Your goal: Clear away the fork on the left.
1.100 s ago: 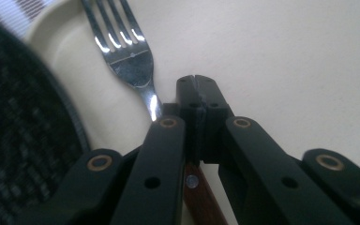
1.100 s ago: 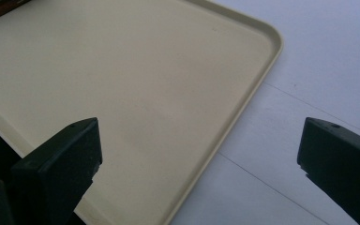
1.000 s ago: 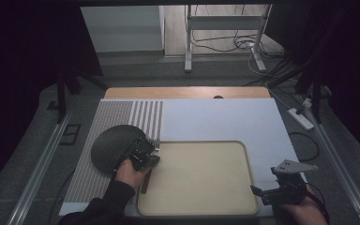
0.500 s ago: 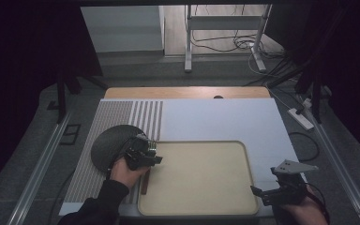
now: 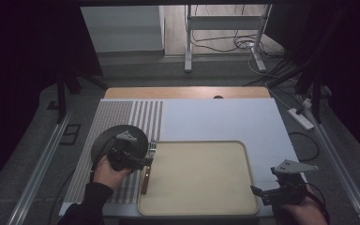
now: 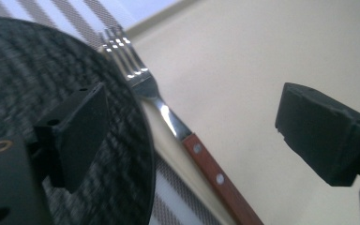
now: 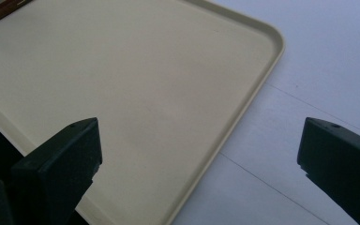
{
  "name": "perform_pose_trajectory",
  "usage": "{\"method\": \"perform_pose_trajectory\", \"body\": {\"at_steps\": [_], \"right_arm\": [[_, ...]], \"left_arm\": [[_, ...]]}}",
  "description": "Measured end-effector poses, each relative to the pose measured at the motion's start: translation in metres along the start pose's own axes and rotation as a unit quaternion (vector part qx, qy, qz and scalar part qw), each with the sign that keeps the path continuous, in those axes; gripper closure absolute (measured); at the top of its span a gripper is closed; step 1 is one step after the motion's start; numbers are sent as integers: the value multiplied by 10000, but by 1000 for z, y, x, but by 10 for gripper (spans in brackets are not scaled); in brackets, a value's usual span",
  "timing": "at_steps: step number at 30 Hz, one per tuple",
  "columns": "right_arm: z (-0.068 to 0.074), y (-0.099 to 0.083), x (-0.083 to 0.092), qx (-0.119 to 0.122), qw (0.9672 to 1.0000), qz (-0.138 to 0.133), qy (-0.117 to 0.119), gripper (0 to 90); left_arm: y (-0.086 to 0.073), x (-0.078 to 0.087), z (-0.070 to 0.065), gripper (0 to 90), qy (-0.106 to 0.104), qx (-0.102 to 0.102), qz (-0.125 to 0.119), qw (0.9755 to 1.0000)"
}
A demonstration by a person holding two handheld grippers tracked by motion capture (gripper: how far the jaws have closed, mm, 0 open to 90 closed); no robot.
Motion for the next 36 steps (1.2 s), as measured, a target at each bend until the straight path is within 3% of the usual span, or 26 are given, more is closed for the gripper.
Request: {"method": "perform_pose_trajectory", "body": {"at_steps": [3, 8, 24, 36], "right_arm": [[0, 0, 0, 3, 10000, -2, 1, 7], [-1, 0, 0, -31, 10000, -6, 7, 7], [0, 1, 0, -23, 10000, -9, 10, 6], [0, 1, -1, -36, 10000, 27, 7, 6]], "left_arm": [[-5, 6, 3, 87, -37, 62, -83, 9999], [-20, 21, 3, 37, 157, 82, -285, 9994], [-62, 44, -9, 30, 539, -60, -438, 9976], [-93, 59, -20, 0, 724, 21, -671, 9951]]}}
Point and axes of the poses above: each handheld gripper's, and its own axes: x roughly backward along the jaws, y roughly out of its top, z roughly to its left, the point moved 1 cm from there along -x, roughly forward along the jaws, and after that the axes turned 14 degrees about z, right-handed, at the moved point
